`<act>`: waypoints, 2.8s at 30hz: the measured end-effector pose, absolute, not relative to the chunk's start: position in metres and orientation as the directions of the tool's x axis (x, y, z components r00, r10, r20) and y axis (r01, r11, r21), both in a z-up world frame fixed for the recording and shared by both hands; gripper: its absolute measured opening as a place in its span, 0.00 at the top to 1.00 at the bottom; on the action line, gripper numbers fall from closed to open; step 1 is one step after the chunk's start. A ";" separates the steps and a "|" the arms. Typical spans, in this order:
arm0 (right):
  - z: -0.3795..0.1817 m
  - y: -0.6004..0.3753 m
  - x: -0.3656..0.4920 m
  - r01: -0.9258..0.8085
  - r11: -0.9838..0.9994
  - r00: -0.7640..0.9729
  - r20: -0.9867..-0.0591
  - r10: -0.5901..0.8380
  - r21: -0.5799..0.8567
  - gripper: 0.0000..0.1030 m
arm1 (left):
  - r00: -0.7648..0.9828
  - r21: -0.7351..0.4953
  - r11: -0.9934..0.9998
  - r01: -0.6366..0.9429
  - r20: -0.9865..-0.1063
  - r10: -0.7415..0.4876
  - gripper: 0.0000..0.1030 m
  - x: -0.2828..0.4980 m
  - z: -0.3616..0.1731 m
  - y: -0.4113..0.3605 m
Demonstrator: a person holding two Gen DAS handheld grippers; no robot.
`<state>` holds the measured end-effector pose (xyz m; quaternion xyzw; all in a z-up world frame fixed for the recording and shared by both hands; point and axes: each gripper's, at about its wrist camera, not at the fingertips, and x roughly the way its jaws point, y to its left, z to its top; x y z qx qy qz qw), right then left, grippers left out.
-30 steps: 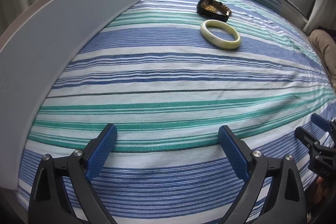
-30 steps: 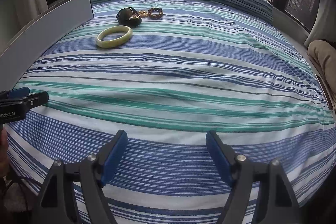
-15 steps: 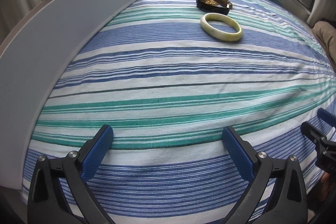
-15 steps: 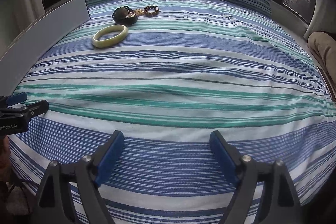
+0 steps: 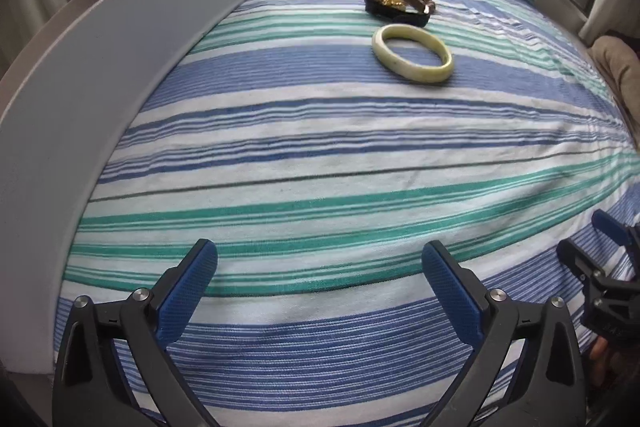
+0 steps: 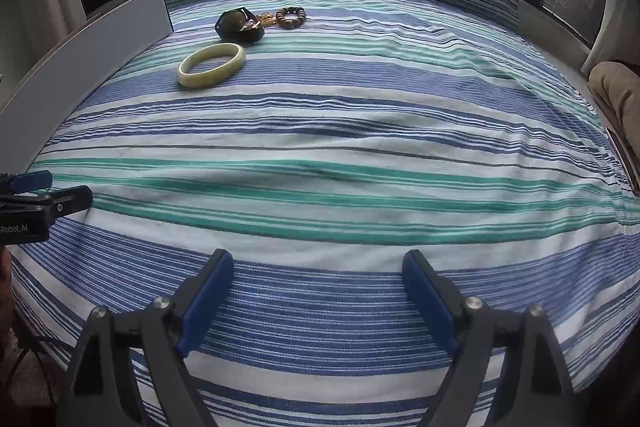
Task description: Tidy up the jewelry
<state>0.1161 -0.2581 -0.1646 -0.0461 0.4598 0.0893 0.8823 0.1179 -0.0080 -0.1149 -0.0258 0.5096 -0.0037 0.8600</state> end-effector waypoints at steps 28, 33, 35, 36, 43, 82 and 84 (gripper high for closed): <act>-0.164 -0.253 0.112 -0.214 0.977 0.573 -0.810 0.127 0.002 0.10 | 0.438 -0.045 0.972 0.232 -0.887 -0.146 0.20 0.287 -0.126 -0.080; -0.164 -0.254 0.112 -0.218 0.976 0.571 -0.810 0.130 0.003 0.10 | 0.429 -0.081 0.982 0.169 -0.891 -0.147 0.21 0.276 -0.122 -0.067; -0.164 -0.254 0.113 -0.220 0.976 0.570 -0.812 0.130 0.003 0.10 | 0.430 -0.107 0.984 0.144 -0.889 -0.160 0.21 0.265 -0.118 -0.056; -0.164 -0.254 0.113 -0.220 0.976 0.569 -0.812 0.131 0.003 0.10 | 0.433 -0.112 0.984 0.135 -0.887 -0.161 0.21 0.257 -0.115 -0.050; -0.164 -0.251 0.114 -0.217 0.976 0.564 -0.816 0.127 0.002 0.10 | 0.469 -0.100 0.991 0.090 -0.873 -0.131 0.21 0.191 -0.101 -0.006; -0.150 -0.186 0.382 -0.158 0.882 0.393 -0.791 0.468 0.444 0.86 | 0.531 -0.227 0.969 -0.092 -0.835 -0.145 0.19 0.093 -0.101 0.075; -0.148 -0.199 0.368 -0.138 0.866 0.378 -0.782 0.495 0.481 0.86 | 0.530 -0.233 0.968 -0.094 -0.835 -0.149 0.19 0.091 -0.102 0.076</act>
